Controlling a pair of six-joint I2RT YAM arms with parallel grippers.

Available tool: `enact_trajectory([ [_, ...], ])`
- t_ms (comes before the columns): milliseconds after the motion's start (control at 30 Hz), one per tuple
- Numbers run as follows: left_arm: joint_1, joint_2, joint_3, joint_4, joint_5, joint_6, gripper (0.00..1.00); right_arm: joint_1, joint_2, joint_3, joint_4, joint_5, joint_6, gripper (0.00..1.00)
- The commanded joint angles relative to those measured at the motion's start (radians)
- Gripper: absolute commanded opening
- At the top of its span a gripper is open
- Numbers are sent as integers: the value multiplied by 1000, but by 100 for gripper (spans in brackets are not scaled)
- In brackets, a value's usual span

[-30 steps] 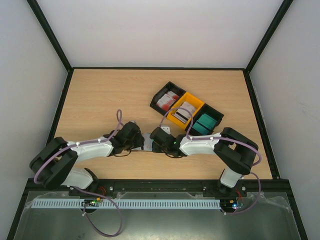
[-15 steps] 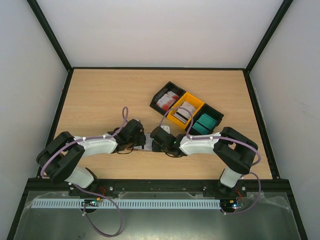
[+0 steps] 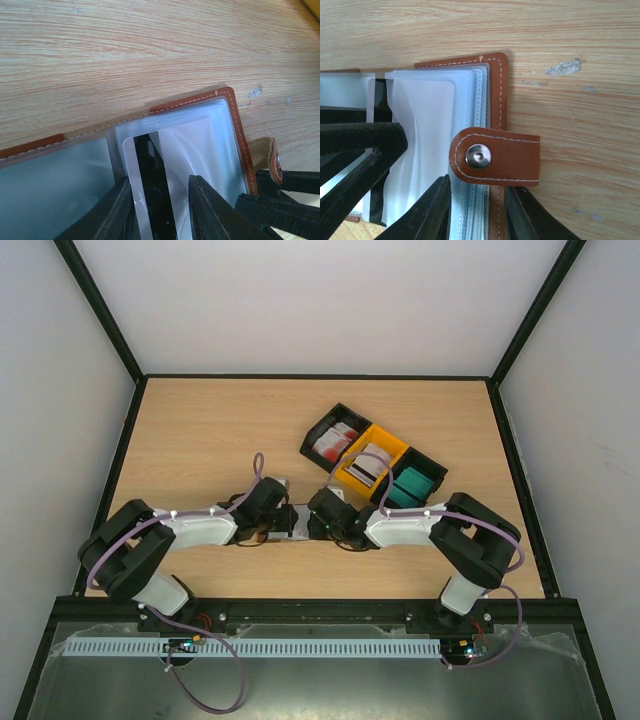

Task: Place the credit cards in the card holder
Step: Insert the credit card into the card holder.

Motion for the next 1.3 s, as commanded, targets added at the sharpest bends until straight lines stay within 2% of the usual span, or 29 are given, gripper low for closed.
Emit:
enact_trajectory([
  [0,-14,5,9,-71,60,-16,34,-9,2,-27,9,-10,-15,29],
  [100,-14,-48,0,-113,18,-55,38,-9,-3,-27,-1,-4,-13,30],
  [233,-14,-94,-39,-97,57,-87,49,-10,-1,-29,3,-19,-13,29],
  [333,-14,-98,-59,-75,79,-106,51,-9,1,-33,9,-31,-14,30],
  [467,-14,-87,-61,-64,87,-113,50,-10,2,-35,19,-45,-14,29],
  [633,-23,-63,-54,-29,113,-106,40,-9,7,-36,27,-57,-16,30],
  [867,-50,-46,-34,-29,105,-83,37,-9,0,-38,34,-57,-17,29],
  [1067,-55,-94,-35,-95,39,-97,38,-9,-55,-42,-12,27,0,31],
  [1267,-55,-149,-35,-182,-13,-120,47,-9,-123,-36,-49,31,-22,45],
])
